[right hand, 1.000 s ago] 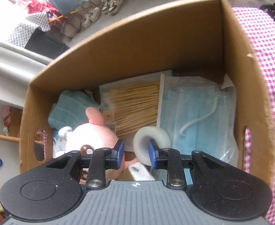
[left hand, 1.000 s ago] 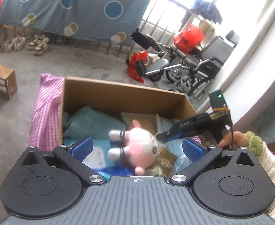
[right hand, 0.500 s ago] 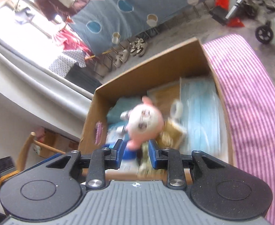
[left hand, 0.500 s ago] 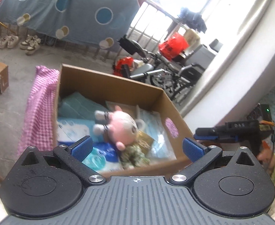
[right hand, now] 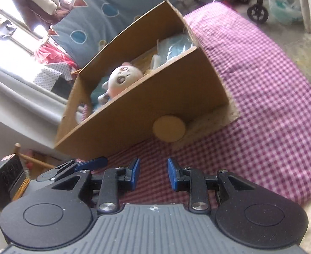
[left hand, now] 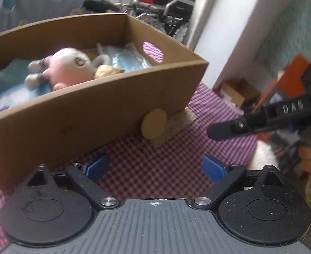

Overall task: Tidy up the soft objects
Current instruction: 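Move the right gripper out of the box to the tan round disc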

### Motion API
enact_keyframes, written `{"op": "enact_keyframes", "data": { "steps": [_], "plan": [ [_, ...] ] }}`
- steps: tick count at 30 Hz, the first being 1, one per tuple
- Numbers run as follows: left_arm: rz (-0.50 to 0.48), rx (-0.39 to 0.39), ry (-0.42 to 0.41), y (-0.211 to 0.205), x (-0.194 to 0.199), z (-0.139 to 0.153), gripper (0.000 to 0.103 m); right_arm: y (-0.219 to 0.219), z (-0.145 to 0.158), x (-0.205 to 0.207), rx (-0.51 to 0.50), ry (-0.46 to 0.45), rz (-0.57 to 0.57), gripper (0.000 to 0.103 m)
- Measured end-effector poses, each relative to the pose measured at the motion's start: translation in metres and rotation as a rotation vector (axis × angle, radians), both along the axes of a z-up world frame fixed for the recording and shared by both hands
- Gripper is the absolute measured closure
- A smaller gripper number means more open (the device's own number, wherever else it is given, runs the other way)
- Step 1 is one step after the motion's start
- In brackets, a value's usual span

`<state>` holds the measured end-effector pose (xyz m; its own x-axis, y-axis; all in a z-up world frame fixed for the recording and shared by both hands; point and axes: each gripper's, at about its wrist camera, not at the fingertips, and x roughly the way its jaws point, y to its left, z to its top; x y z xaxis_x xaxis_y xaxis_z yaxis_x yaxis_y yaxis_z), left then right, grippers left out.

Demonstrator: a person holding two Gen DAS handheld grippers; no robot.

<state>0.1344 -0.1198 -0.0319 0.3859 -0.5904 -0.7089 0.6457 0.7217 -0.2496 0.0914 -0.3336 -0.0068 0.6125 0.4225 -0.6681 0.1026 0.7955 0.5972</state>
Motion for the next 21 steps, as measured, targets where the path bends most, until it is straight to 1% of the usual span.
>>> {"op": "enact_keyframes", "data": {
  "steps": [2,4,6,8,9,11,13,15,21],
  "plan": [
    [-0.02,0.055,-0.065,-0.015,-0.002,-0.01,0.011,0.001,-0.004,0.007,-0.023,-0.021,0.001,0.072],
    [-0.034,0.091,-0.112,-0.027,-0.002,-0.016,0.017,-0.001,-0.008,0.015,-0.051,-0.045,0.003,0.072],
    [-0.036,0.119,-0.139,-0.037,0.003,-0.023,0.025,-0.004,-0.014,0.026,-0.076,-0.051,0.008,0.072],
    [-0.042,0.129,-0.141,-0.044,0.009,-0.029,0.029,-0.006,-0.022,0.036,-0.085,-0.047,0.021,0.072],
    [-0.044,0.133,-0.141,-0.048,0.01,-0.031,0.034,-0.007,-0.026,0.041,-0.09,-0.04,0.024,0.072],
    [-0.045,0.15,-0.144,-0.053,0.014,-0.036,0.039,-0.006,-0.033,0.05,-0.102,-0.036,0.035,0.072],
    [-0.041,0.169,-0.156,-0.057,0.016,-0.039,0.04,-0.006,-0.038,0.055,-0.11,-0.047,0.052,0.072],
    [-0.037,0.176,-0.162,-0.06,0.018,-0.041,0.044,-0.005,-0.042,0.06,-0.116,-0.058,0.07,0.072],
    [-0.036,0.193,-0.139,-0.07,0.024,-0.049,0.052,-0.001,-0.054,0.065,-0.093,-0.088,0.096,0.069]
  ]
}}
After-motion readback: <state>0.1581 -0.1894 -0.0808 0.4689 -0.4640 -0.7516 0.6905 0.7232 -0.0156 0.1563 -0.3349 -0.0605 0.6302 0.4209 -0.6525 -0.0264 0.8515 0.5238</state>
